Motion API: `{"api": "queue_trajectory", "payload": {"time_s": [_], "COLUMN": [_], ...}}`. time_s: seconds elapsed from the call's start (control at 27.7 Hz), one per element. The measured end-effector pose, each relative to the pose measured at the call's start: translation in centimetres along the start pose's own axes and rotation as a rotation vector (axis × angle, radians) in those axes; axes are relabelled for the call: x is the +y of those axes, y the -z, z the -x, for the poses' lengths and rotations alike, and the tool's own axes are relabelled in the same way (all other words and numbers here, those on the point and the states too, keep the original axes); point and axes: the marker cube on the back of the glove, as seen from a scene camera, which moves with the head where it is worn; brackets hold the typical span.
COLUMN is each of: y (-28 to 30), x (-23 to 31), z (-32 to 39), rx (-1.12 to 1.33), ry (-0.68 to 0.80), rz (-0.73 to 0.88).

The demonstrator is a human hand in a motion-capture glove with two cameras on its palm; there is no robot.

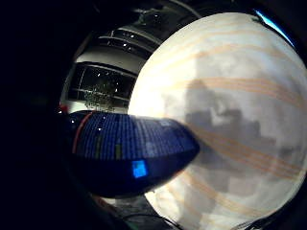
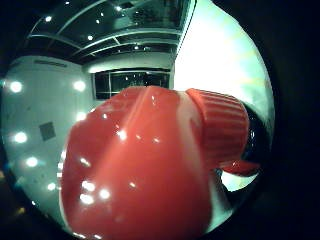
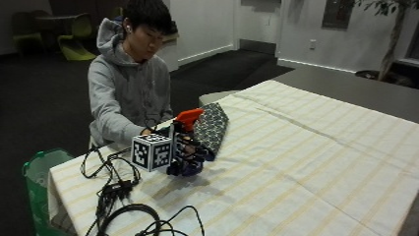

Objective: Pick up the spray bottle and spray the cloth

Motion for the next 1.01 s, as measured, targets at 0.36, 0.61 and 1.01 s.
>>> {"api": "queue_trajectory", "payload": {"time_s": [0.36, 0.61, 1.01], "y": [-1.2, -3.2, -7.0], "x": [-1.1, -2.0, -3.0], "z": [0.6, 1.9, 4.8], "rx": [0.015, 0.033, 0.301], "ry": [-0.005, -0.006, -0.02], "rz": [0.019, 0.096, 0.285]}}
